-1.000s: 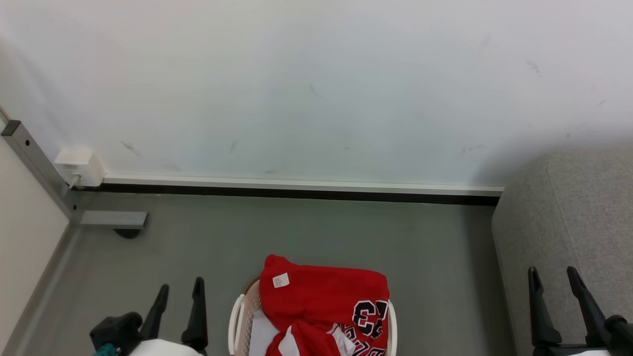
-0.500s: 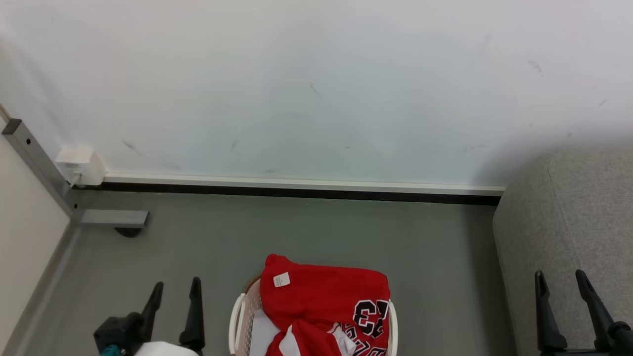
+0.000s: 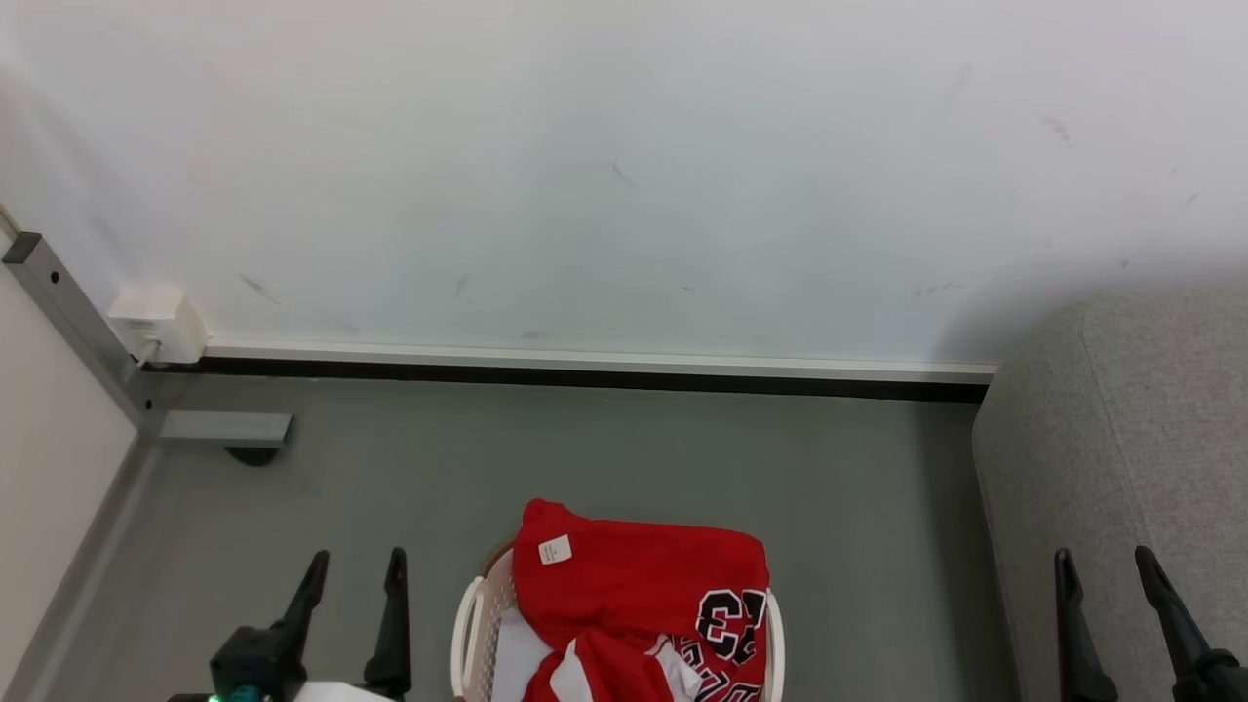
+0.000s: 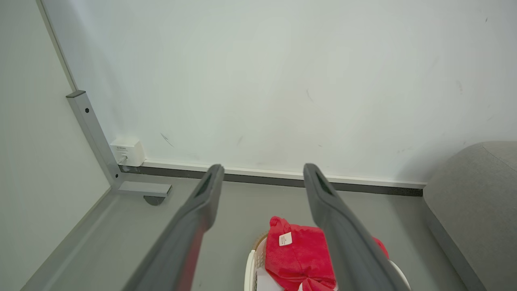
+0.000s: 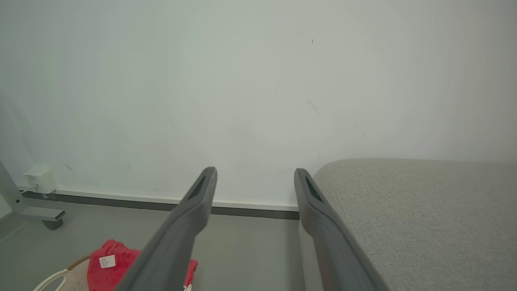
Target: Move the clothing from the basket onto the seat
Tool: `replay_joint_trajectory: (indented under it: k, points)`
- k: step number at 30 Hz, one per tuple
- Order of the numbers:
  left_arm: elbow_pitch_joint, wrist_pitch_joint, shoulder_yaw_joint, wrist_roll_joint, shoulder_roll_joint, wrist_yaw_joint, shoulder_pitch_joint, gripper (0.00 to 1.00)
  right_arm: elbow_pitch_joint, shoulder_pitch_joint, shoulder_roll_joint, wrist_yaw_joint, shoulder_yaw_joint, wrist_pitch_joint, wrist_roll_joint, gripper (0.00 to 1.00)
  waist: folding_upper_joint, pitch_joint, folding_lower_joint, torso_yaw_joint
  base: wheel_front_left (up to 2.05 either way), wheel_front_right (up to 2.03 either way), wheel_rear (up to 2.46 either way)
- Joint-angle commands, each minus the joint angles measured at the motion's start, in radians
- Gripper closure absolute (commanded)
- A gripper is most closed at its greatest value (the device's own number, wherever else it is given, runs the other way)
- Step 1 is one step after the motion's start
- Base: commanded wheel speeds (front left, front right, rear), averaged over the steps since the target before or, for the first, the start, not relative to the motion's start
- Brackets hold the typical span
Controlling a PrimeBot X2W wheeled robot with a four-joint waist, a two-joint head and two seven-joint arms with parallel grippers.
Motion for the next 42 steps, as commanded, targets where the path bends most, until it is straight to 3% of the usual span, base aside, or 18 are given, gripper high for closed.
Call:
replay_joint_trajectory:
  k: [1,12,32,42]
  points:
    - [-0.002,-0.01,0.002,0.029,0.002,0.002,0.009,0.0,0.008,0.01,-0.002,-0.002,-0.003,-0.011,-0.018,0.0,0.0,0.0,0.0,0.0,0.0,0.0,0.0]
    - [0.0,-0.026,0.001,0.109,-0.002,0.005,0.011,0.0,0.026,0.009,-0.003,-0.002,0.003,-0.027,-0.08,0.0,0.0,0.002,0.0,-0.005,0.0,0.0,0.0]
    - [0.011,-0.025,0.015,0.096,-0.008,-0.007,-0.001,0.0,0.03,-0.002,-0.003,-0.002,0.014,-0.027,-0.042,0.0,0.0,0.014,0.0,-0.012,0.0,0.0,0.0]
    - [0.019,-0.025,-0.011,0.092,-0.012,-0.034,-0.084,0.0,0.011,-0.052,-0.003,-0.002,0.032,-0.027,-0.007,0.0,0.0,0.09,0.0,-0.052,0.0,0.0,0.0]
